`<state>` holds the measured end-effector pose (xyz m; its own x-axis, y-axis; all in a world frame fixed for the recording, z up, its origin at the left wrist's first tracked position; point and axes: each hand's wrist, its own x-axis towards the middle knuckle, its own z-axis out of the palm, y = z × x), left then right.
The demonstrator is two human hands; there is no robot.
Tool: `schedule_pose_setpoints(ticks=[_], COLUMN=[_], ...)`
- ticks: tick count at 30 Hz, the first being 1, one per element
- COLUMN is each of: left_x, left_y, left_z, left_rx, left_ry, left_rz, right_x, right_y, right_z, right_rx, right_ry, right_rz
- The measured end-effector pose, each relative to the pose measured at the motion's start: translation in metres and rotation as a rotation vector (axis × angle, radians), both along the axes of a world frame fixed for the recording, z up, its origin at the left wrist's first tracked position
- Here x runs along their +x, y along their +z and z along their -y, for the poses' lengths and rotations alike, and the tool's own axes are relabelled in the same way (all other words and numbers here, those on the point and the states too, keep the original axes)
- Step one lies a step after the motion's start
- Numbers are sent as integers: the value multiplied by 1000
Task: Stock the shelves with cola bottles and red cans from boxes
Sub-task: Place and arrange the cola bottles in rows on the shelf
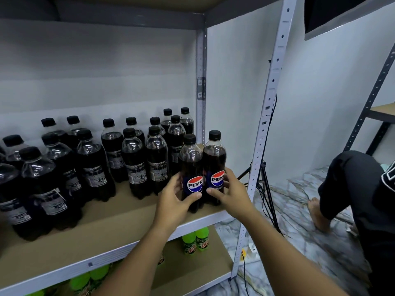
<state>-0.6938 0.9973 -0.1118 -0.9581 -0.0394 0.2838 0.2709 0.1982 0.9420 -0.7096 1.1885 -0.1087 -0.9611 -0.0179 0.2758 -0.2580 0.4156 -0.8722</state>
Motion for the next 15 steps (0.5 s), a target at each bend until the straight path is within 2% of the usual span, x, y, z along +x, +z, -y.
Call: schedule_pose_setpoints(ticks=[6, 15], left_x=[-6, -8], left_y=[-3, -8], left_z=[8, 11], left_rx=[66, 44], left_ry=[-106, -166], left_rz=[41, 30], right_x=[1, 1], right_y=[-7, -11], right_z=[5, 7], right_rx=[-61, -61], right_ry=[-34, -55], right_rz=[-102, -118])
